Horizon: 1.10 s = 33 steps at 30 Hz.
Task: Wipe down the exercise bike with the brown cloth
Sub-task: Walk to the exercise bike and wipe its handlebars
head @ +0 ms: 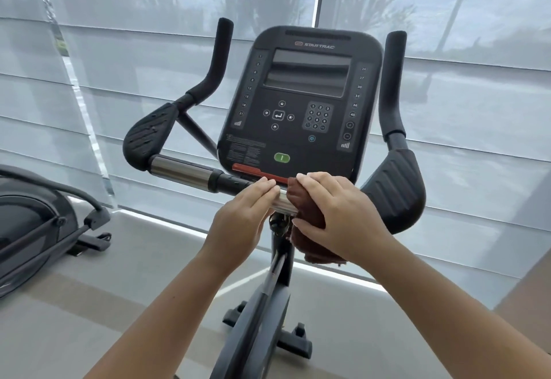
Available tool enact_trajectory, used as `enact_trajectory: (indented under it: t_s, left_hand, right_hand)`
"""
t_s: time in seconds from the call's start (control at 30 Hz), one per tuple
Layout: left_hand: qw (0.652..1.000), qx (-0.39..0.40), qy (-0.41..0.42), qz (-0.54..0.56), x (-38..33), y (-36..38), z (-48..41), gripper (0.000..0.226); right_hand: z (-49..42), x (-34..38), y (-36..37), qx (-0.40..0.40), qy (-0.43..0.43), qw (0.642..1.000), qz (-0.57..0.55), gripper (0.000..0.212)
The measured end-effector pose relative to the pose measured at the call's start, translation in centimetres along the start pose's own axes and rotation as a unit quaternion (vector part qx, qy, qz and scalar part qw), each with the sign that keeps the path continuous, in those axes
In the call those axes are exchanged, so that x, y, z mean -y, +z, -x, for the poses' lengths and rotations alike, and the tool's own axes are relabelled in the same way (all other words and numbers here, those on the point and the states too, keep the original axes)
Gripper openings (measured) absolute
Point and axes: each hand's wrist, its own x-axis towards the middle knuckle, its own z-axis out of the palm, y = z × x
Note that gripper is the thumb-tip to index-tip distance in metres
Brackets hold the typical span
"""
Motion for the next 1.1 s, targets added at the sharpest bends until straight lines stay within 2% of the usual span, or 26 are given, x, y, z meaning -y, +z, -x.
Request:
enact_trajectory:
  t_s: [0.07,0.13,0.2,0.27,0.33,0.4,0.47,0.5,0.57,0.63,0.7,0.73,0.8,0.87,0.9,0.97,1.0,1.07,1.1]
  left_hand:
    - [1.0,0.0,0.001,0.01,0.0,0.1,0.1,0.039]
    - [1.0,-0.004,0.0,0.017,0.2,0.1,0.2,0.038]
    - [1.0,-0.003,-0.008,0.024,0.3,0.0,0.1,0.04]
    - [0.999,-0.002,-0.013,0.03,0.3,-0.1,0.1,0.041]
    - [0.999,-0.001,-0.017,0.04,0.3,-0.1,0.2,0.041]
    - [0.999,0.002,-0.019,0.051,0.4,-0.1,0.2,0.041]
    - [0.998,0.002,-0.019,0.059,0.6,0.1,0.1,0.041]
    - [0.998,0.001,-0.019,0.062,0.7,0.1,0.1,0.041]
    - [0.998,0.0,-0.02,0.066,0.7,0.2,0.1,0.04]
    - [0.997,-0.004,-0.022,0.069,0.7,0.2,0.0,0.039]
    - [0.997,-0.013,-0.026,0.071,0.6,0.2,-0.1,0.037]
    - [0.997,-0.015,-0.029,0.073,0.6,0.2,-0.1,0.036]
    - [0.997,-0.015,-0.032,0.074,0.6,0.2,-0.1,0.036]
    - [0.997,-0.011,-0.033,0.07,0.7,0.3,0.0,0.037]
    - [0.997,-0.009,-0.032,0.068,0.7,0.3,0.0,0.038]
    - [0.998,-0.004,-0.028,0.061,0.7,0.1,0.0,0.04]
    - [0.998,0.0,-0.02,0.053,0.7,0.0,-0.1,0.041]
    - [0.999,0.009,0.003,0.031,0.7,-0.4,-0.1,0.042]
    - [1.0,0.013,0.016,0.015,0.7,-0.5,0.0,0.042]
  right_hand:
    - [-1.2,0.1,-0.3,0.003,0.036,0.999,-0.023,0.057]
    - [-3.3,-0.5,-0.9,0.052,0.096,0.99,-0.094,0.044]
    - [-5.2,-1.4,-1.1,0.094,0.134,0.98,-0.115,0.033]
    - [-5.2,-1.3,-0.9,0.121,0.123,0.979,-0.111,0.036]
    - [-3.0,-0.1,-0.2,0.09,0.093,0.988,-0.085,0.053]
    - [-0.2,1.4,0.9,0.005,0.042,0.999,0.027,0.071]
    - [1.2,1.7,1.9,-0.039,0.001,0.992,0.122,0.074]
    - [1.1,1.4,1.9,-0.04,-0.013,0.992,0.12,0.071]
    - [-1.1,0.3,0.8,0.005,0.002,1.0,0.002,0.062]
    - [-3.6,-0.8,-1.1,0.132,0.075,0.977,-0.147,0.052]
    - [-4.4,-1.4,-1.2,0.165,0.105,0.965,-0.173,0.049]
    - [-3.9,-1.0,-0.8,0.135,0.098,0.975,-0.146,0.05]
    - [-1.7,0.1,1.3,-0.005,0.045,0.999,-0.009,0.054]
    - [0.4,1.3,3.4,-0.101,0.013,0.987,0.121,0.054]
    - [0.7,1.4,3.8,-0.116,0.008,0.982,0.147,0.053]
    - [-0.7,1.0,2.8,-0.083,-0.008,0.993,0.085,0.054]
    - [-1.9,0.7,1.5,-0.028,0.014,1.0,0.001,0.055]
    - [-4.0,-0.3,-0.8,0.127,0.092,0.973,-0.172,0.054]
    - [-4.5,-0.7,-1.1,0.161,0.109,0.96,-0.199,0.054]
